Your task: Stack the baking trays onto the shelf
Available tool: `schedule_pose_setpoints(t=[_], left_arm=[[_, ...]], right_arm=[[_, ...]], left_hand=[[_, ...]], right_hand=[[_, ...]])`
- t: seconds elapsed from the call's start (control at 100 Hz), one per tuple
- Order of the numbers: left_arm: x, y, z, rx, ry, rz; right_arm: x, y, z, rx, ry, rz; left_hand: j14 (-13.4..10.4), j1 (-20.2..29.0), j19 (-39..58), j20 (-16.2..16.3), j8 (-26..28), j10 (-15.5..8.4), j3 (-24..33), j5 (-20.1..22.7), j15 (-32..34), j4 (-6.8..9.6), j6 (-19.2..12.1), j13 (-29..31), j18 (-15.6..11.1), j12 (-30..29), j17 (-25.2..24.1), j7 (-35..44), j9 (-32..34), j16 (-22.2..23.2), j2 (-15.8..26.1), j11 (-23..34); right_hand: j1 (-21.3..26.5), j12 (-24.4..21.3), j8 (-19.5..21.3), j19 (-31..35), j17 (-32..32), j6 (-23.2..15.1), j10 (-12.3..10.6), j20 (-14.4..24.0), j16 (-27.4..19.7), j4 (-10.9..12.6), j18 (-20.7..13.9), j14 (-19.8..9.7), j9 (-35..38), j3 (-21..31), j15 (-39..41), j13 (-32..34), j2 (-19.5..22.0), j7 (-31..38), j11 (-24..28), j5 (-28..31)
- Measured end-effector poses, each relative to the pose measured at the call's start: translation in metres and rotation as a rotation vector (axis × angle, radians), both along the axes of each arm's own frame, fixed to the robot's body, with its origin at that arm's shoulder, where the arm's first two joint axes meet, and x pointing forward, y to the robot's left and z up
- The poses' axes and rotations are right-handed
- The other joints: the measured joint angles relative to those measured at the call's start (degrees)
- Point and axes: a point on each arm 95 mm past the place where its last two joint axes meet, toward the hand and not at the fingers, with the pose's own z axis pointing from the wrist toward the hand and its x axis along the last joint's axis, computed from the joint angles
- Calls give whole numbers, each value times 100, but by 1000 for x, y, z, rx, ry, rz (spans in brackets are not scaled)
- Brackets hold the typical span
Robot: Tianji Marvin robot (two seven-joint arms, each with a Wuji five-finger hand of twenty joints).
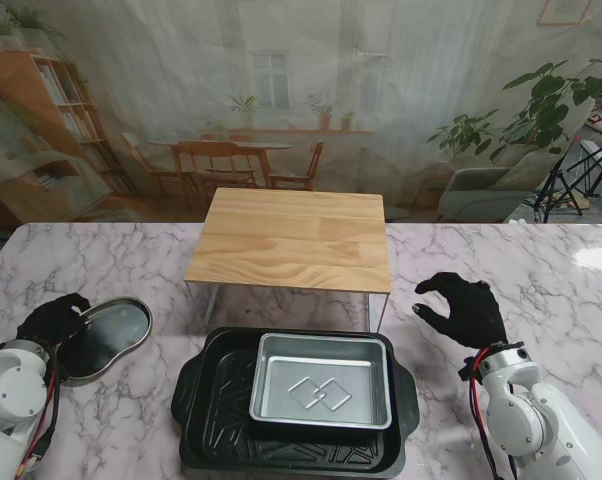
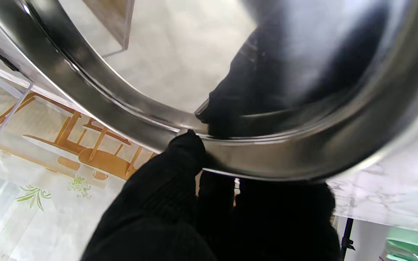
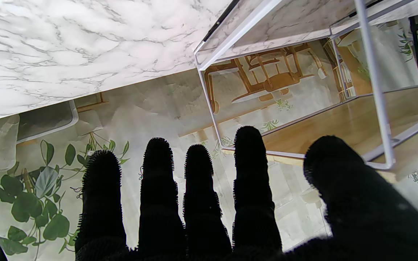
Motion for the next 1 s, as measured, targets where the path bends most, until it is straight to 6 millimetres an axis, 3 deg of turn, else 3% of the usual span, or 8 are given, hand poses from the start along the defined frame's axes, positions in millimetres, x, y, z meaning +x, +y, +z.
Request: schedule_pose_setpoints(t=[0.1, 0.26, 0.58, 1.0], left_arm=[[0, 0, 0, 5, -17, 17], [0, -1, -3, -4, -22, 35], [-2, -3, -5, -117, -68, 76], [4, -2, 19, -280, -143, 86]], right_arm=[[0, 0, 0, 2, -1, -1], [0, 0, 0, 6, -1, -2], [0, 0, 0, 13, -2, -3], [1, 0, 0, 18, 0, -5]], left_hand=[[-2, -3, 0, 0, -606, -6, -7, 583, 0, -59, -7, 31, 16, 39, 8, -408, 0, 59, -76, -54], [-3, -6, 0, -71, -923, -3, -14, 1135, 0, -97, 82, 86, 48, 145, 48, -614, 124, 65, -323, -70], [26, -13, 0, -74, -893, 50, -14, 1206, 0, -105, 229, 89, 110, 292, 55, -566, 124, 133, -334, -70], [39, -65, 141, -74, -880, 150, -14, 1262, 111, -105, 278, 89, 116, 296, 55, -513, 124, 150, -336, -67]], right_hand=[[0, 1, 0, 0, 0, 0, 0, 0, 0, 0, 0, 0, 0, 0, 0, 0, 2, 0, 0, 0], [1, 1, 0, 0, 0, 0, 0, 0, 0, 0, 0, 0, 0, 0, 0, 0, 24, 0, 0, 0], [3, 1, 0, 0, 0, 0, 0, 0, 0, 0, 1, 0, 0, -23, 0, 0, 66, 0, 7, -1], [3, 1, 0, -1, 0, 0, 0, 0, 0, 0, 1, 0, 0, -22, 0, 0, 66, 40, 54, -76]])
